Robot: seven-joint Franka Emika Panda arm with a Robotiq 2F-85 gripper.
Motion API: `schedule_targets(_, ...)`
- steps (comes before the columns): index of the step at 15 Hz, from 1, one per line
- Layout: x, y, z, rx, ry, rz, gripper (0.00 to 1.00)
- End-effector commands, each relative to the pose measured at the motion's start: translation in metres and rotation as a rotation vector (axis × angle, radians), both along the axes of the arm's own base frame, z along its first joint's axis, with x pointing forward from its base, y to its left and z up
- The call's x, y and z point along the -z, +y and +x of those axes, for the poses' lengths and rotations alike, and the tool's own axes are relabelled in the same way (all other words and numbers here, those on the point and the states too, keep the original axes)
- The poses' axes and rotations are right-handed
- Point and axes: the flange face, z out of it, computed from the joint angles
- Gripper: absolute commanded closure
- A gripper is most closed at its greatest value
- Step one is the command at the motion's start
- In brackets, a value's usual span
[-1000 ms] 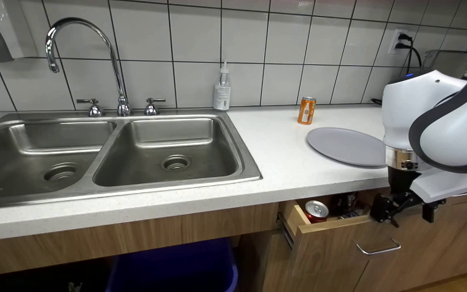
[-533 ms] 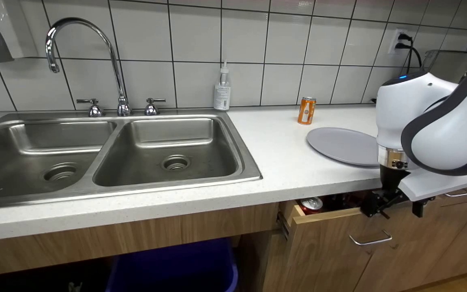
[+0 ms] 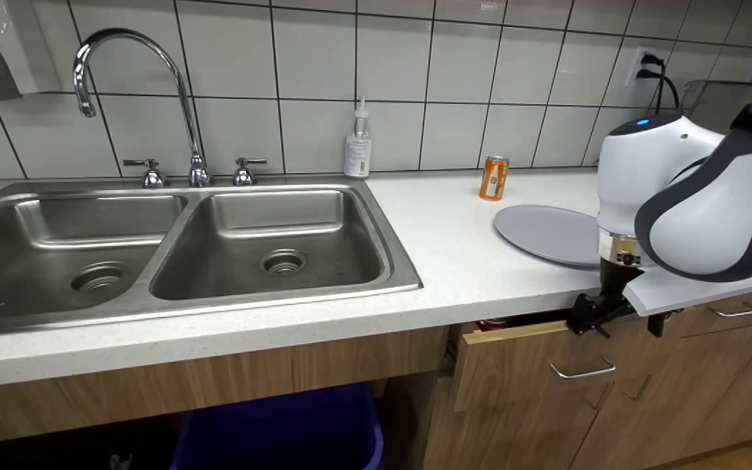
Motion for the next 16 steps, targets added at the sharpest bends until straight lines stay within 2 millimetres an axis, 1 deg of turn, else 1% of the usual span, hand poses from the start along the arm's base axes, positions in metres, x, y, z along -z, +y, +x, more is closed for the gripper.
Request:
schedule_targets(1,0.004,-0.005,0.019,0.024,-0.047,-0.022,0.00)
schedule_targets(4,-0.001,-0.005,0.014,0.009,-0.034,-0.020,0.00)
schedule_targets(8,-0.013,-0.004,0.001,-0.019,-0.001,0.005,0.00)
schedule_targets(10,-0.017,-0.005,-0.005,-0.028,0.042,0.015,0.00)
schedule_targets(12,-0.024,-0.009,-0.009,-0.031,0.070,0.025,0.00)
schedule_targets(16,-0.043,-0.018,-0.015,-0.035,0.104,0.045,0.00)
